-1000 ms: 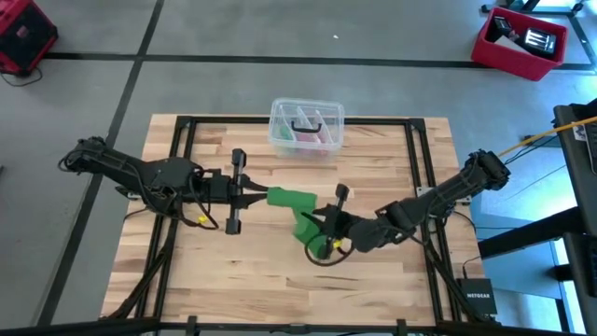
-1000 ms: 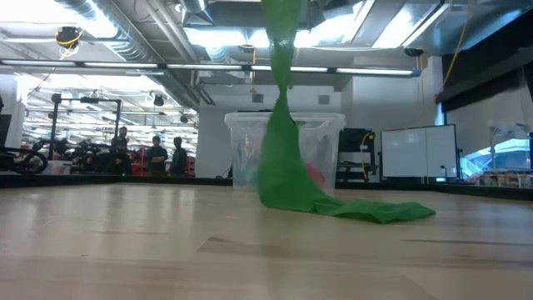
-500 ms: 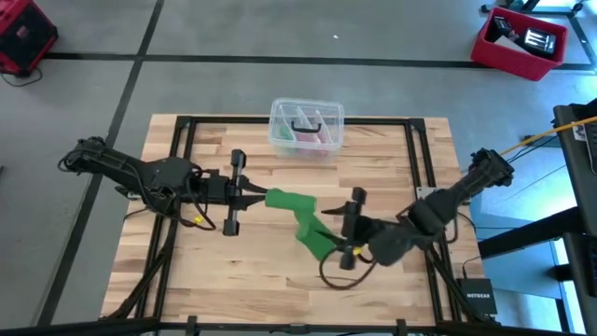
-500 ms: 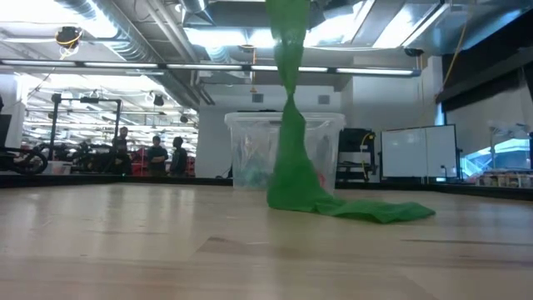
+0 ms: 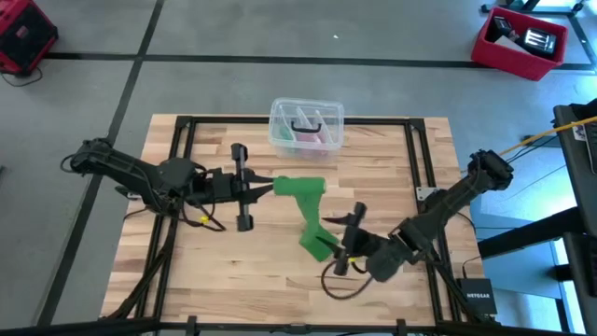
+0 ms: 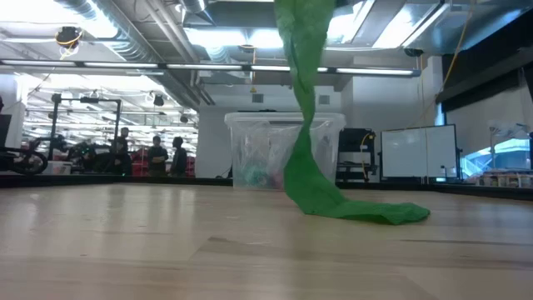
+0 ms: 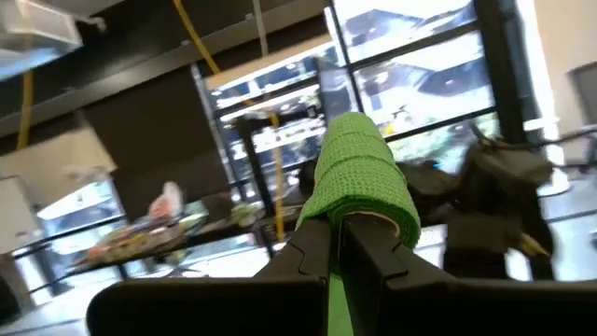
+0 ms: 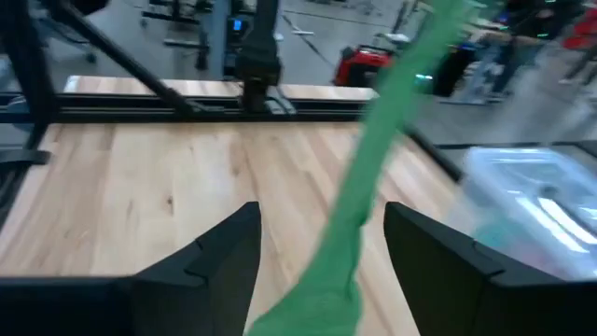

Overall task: Roll bandage
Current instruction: Roll the green bandage

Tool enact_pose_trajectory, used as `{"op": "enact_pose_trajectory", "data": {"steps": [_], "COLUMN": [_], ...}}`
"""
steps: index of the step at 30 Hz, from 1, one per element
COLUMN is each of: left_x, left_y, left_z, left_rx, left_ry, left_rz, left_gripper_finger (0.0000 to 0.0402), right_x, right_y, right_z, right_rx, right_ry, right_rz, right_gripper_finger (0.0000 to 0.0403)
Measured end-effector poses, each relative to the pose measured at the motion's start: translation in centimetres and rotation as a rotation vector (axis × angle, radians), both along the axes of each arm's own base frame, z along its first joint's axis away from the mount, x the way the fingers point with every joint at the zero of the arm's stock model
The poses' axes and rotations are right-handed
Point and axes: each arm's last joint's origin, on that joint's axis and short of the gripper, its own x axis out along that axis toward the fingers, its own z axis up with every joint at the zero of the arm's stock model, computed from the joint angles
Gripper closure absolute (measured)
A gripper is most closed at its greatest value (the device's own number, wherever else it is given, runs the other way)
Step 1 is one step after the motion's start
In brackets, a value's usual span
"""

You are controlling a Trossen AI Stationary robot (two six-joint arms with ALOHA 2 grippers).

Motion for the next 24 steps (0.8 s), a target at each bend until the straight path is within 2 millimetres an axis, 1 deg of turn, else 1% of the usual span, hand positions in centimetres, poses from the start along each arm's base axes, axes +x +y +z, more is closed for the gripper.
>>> {"op": "enact_pose_trajectory", "data": {"steps": [2, 6, 9, 12, 14, 16, 20, 24], "left_x": [0.4, 0.4, -0.3, -1.2, -1.7, -2.0, -1.6, -0.9], "left_y": [-0.4, -1.2, -1.3, -1.2, -1.1, -1.1, -1.2, -1.3], "left_z": [0.7, 3.1, 5.6, 7.8, 8.8, 9.0, 8.2, 7.4], "left_rx": [0.038, 0.11, 0.148, 0.147, 0.138, 0.15, 0.151, 0.133], "left_ry": [0.004, 0.024, 0.01, -0.032, -0.048, -0.031, 0.036, 0.075], "left_rz": [0.026, 0.117, 0.192, 0.207, 0.202, 0.193, 0.16, 0.059], "left_gripper_finger": [0.04, 0.04, 0.04, 0.04, 0.04, 0.04, 0.04, 0.04], "right_x": [0.3, -0.3, -1.0, -2.0, -2.5, -3.0, -3.9, -3.4], "right_y": [-0.4, -0.9, -1.4, -2.0, -2.4, -2.8, -3.5, -4.3], "right_z": [-0.4, 0.5, 1.5, 2.9, 3.6, 4.4, 5.7, 5.8], "right_rx": [-0.002, -0.023, -0.033, -0.018, -0.003, 0.004, 0.037, 0.053], "right_ry": [-0.008, -0.029, -0.053, -0.081, -0.102, -0.116, -0.153, -0.15], "right_rz": [0.014, -0.011, -0.042, -0.049, -0.05, -0.04, -0.028, -0.019], "right_gripper_finger": [0.0175, 0.0175, 0.0175, 0.0175, 0.0175, 0.0175, 0.0175, 0.0175]}}
